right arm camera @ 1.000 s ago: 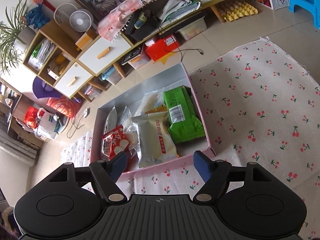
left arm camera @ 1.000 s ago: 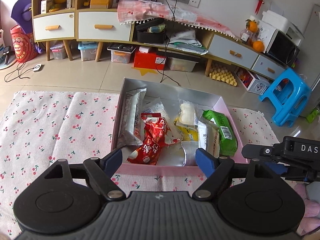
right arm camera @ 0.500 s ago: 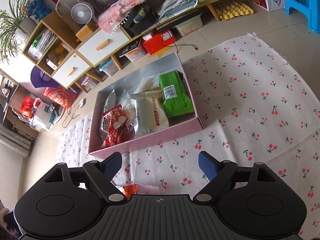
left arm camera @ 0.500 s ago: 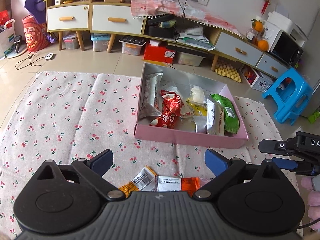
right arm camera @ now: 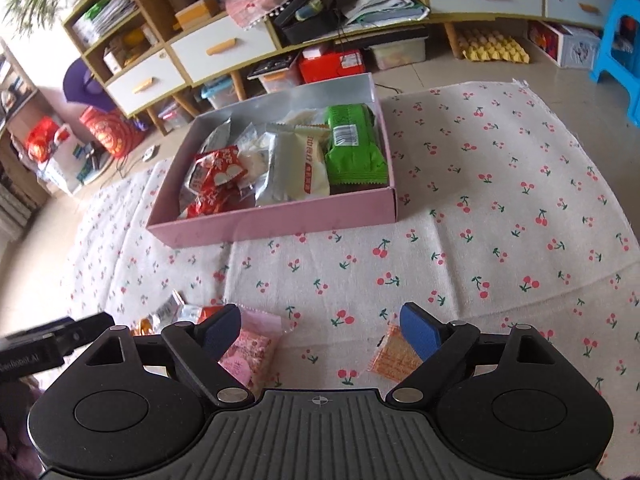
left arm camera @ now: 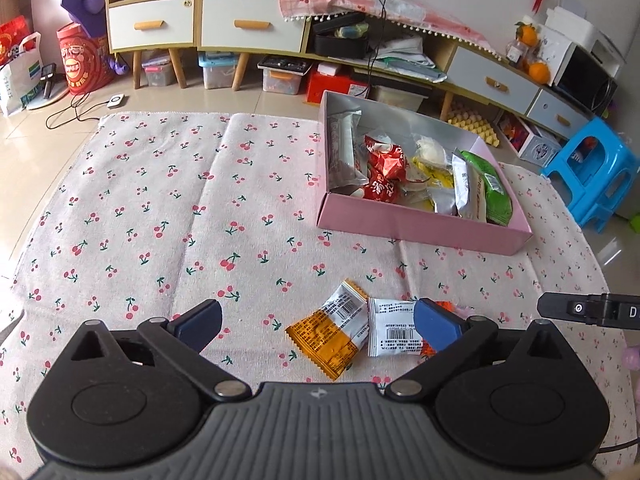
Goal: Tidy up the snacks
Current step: 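Move both tools back over the remaining snacks on the cloth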
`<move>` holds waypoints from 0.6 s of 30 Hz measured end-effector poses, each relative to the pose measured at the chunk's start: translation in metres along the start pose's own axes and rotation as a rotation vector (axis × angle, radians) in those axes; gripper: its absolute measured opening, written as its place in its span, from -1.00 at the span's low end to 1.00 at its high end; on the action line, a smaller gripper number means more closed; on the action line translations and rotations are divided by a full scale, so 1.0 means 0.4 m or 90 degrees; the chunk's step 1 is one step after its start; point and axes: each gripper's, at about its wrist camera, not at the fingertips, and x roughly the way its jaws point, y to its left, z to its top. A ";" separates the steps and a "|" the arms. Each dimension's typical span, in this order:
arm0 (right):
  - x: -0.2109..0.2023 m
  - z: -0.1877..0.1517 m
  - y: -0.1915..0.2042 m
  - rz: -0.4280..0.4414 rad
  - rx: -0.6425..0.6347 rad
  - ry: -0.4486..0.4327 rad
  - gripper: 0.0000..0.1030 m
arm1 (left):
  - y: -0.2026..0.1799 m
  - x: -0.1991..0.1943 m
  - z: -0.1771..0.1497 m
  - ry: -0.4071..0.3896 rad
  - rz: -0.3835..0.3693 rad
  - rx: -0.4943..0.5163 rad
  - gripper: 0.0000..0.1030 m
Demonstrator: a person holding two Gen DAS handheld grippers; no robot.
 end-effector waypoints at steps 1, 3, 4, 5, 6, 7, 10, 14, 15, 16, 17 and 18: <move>0.002 -0.004 0.009 0.006 -0.016 0.003 0.72 | 0.003 0.001 -0.003 -0.001 0.001 0.010 0.99; 0.008 -0.011 0.027 0.022 -0.040 0.011 0.72 | 0.006 0.008 -0.009 -0.001 0.007 0.037 0.99; 0.012 -0.013 0.036 0.030 -0.053 0.015 0.72 | 0.007 0.013 -0.013 -0.001 0.009 0.053 0.99; 0.018 -0.015 0.048 0.036 -0.071 0.018 0.72 | 0.008 0.019 -0.015 -0.001 0.009 0.069 0.99; 0.024 -0.017 0.059 0.038 -0.092 0.019 0.72 | 0.008 0.027 -0.018 0.000 0.006 0.089 0.99; 0.030 -0.020 0.072 0.040 -0.115 0.019 0.72 | 0.009 0.033 -0.021 0.002 0.001 0.107 0.99; 0.049 -0.031 0.105 0.043 -0.194 0.020 0.72 | 0.009 0.056 -0.031 0.011 -0.020 0.162 0.98; 0.072 -0.046 0.133 0.056 -0.284 0.031 0.72 | 0.004 0.072 -0.049 0.016 -0.036 0.229 0.96; 0.077 -0.050 0.138 0.060 -0.300 0.035 0.72 | 0.002 0.076 -0.053 0.017 -0.038 0.245 0.95; 0.083 -0.054 0.143 0.066 -0.316 0.040 0.72 | -0.001 0.081 -0.056 0.019 -0.040 0.258 0.94; 0.087 -0.058 0.150 0.073 -0.330 0.045 0.72 | -0.004 0.085 -0.059 0.021 -0.043 0.271 0.93; 0.093 -0.062 0.156 0.079 -0.342 0.048 0.72 | -0.008 0.091 -0.063 0.023 -0.046 0.285 0.90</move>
